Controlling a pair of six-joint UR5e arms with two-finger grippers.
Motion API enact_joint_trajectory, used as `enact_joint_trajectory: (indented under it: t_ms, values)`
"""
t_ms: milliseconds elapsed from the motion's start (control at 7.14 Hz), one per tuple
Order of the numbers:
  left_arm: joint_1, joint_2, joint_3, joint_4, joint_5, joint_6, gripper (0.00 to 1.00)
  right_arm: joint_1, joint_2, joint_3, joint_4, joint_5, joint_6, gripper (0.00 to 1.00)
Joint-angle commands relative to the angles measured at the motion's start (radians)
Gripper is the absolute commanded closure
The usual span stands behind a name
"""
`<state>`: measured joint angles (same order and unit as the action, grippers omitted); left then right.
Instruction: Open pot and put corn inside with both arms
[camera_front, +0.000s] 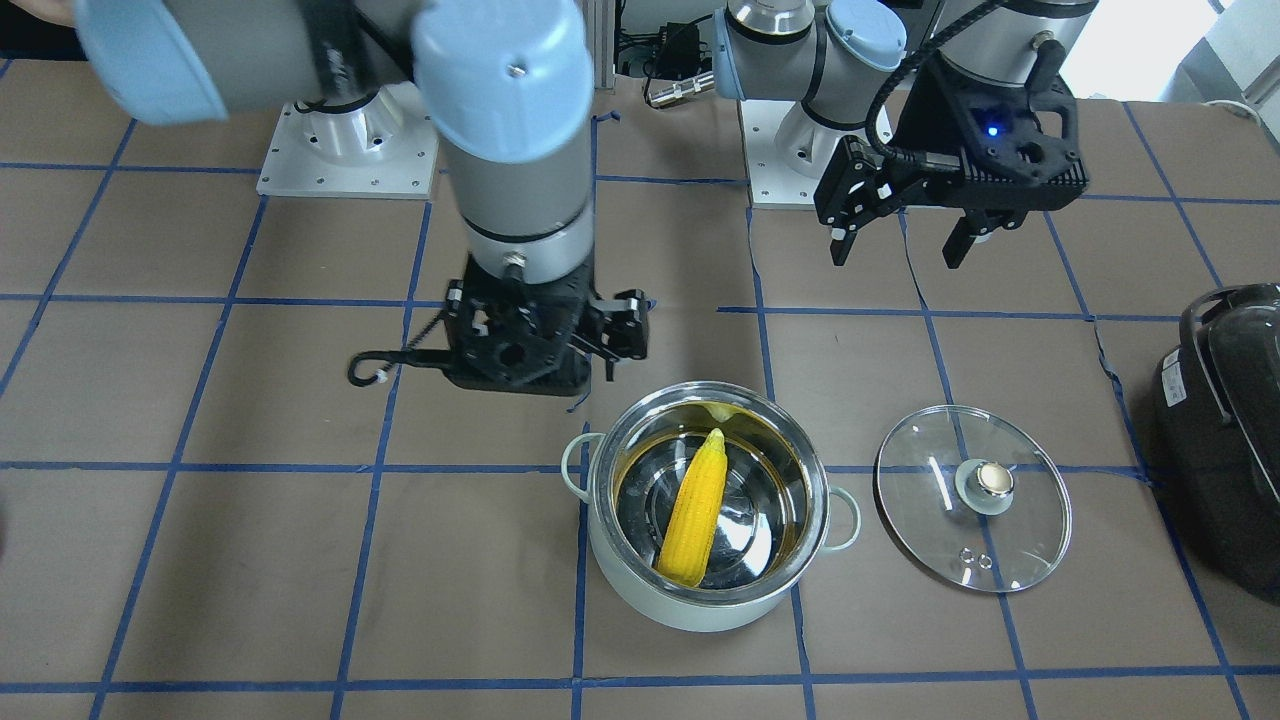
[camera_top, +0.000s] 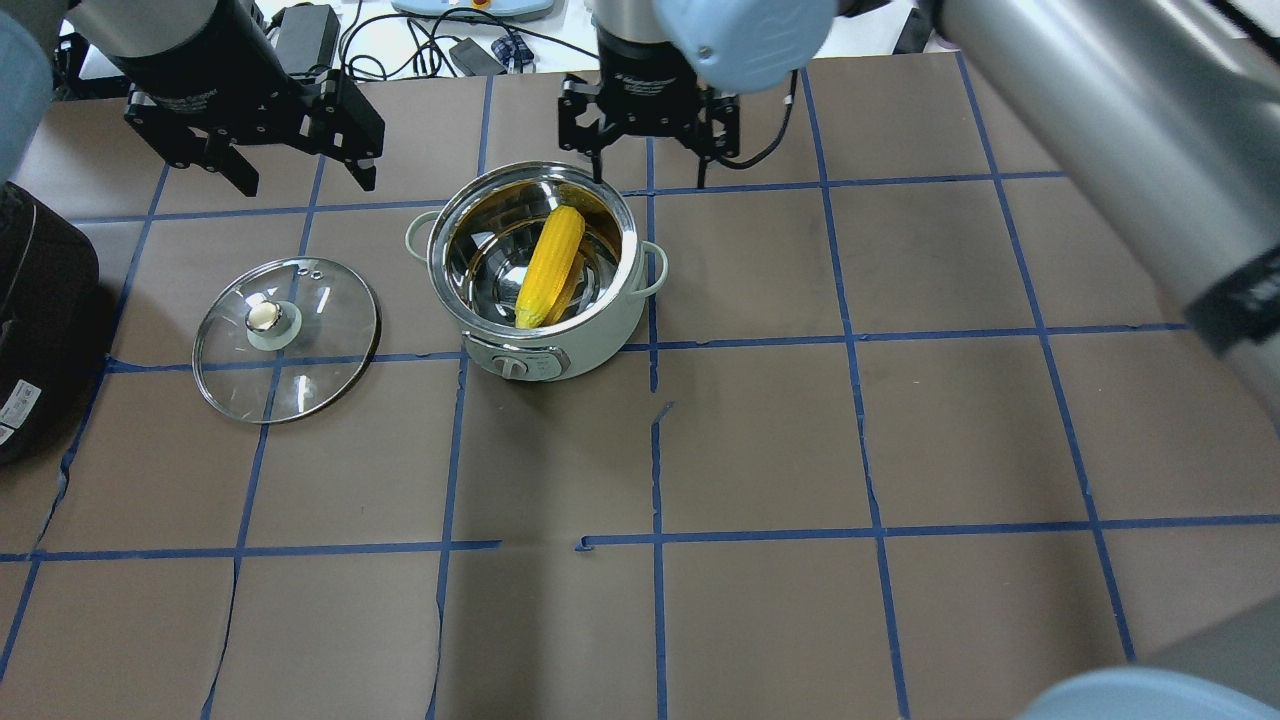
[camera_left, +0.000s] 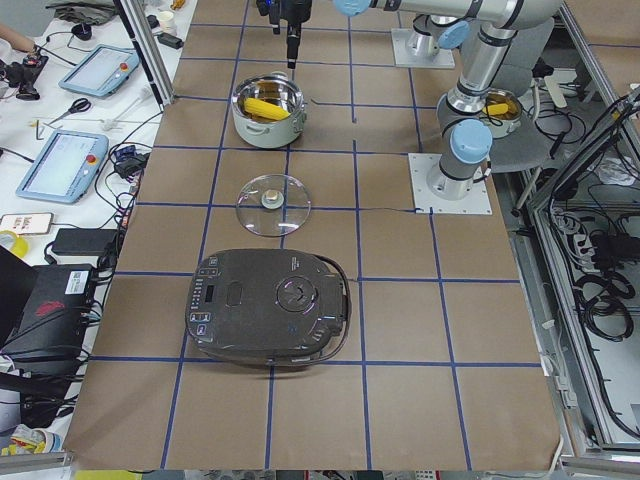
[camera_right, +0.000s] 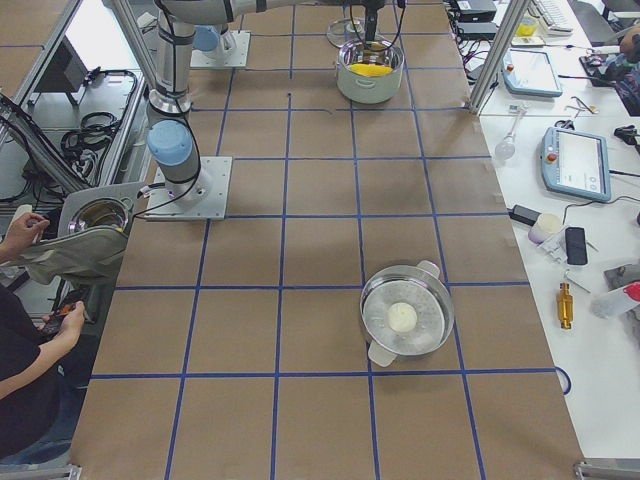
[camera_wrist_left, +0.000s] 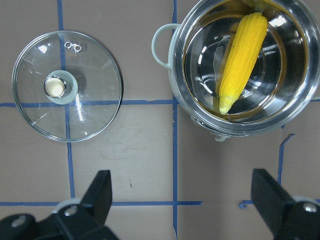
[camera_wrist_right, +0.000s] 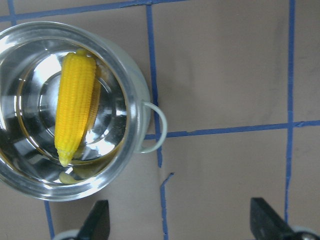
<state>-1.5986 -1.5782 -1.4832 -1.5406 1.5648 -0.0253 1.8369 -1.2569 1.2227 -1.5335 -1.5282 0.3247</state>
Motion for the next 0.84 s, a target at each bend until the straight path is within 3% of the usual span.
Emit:
enact_joint_trajectory:
  t_ms: [0,420,700]
  values:
    - [-0.063,0.000,-0.006,-0.001,0.003,-0.028,0.00,-0.129,-0.183,0.186,0.001,-0.009,-0.193,0.00]
    - [-0.026,0.003,-0.003,-0.001,0.003,-0.019,0.00,-0.303,-0.277,0.288,-0.035,-0.007,-0.354,0.02]
    - [0.046,0.012,-0.014,-0.013,0.000,-0.021,0.00,-0.297,-0.289,0.279,-0.086,-0.039,-0.348,0.00]
